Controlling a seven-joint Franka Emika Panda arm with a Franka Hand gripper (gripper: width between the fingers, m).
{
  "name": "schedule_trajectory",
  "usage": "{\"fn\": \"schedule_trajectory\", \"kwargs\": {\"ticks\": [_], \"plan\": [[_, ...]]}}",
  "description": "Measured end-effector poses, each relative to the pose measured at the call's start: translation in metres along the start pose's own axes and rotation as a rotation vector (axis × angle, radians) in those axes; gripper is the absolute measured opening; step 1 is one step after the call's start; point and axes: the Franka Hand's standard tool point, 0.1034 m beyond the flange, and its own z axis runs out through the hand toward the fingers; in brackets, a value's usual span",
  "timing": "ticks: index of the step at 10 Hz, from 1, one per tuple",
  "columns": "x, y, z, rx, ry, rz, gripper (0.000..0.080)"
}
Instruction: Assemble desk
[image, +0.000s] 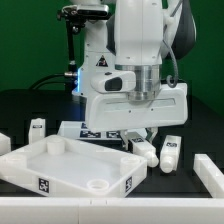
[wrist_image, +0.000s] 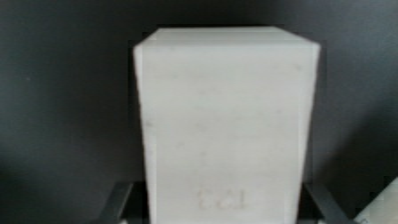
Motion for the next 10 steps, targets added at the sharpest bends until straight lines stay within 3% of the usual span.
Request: {"fn": "schedule_trajectory", "kwargs": {"ticks": [4,7,10], "plan": [[-0.032,-0.041,-0.012,0.014,-0.027,0.232,0.0269],[-0.047,-0.045,-0.003,0.017,-0.053,0.282,0.0269],[-0.048,-0.042,-0.002,0.013,-0.045,0.281,0.0269]]}}
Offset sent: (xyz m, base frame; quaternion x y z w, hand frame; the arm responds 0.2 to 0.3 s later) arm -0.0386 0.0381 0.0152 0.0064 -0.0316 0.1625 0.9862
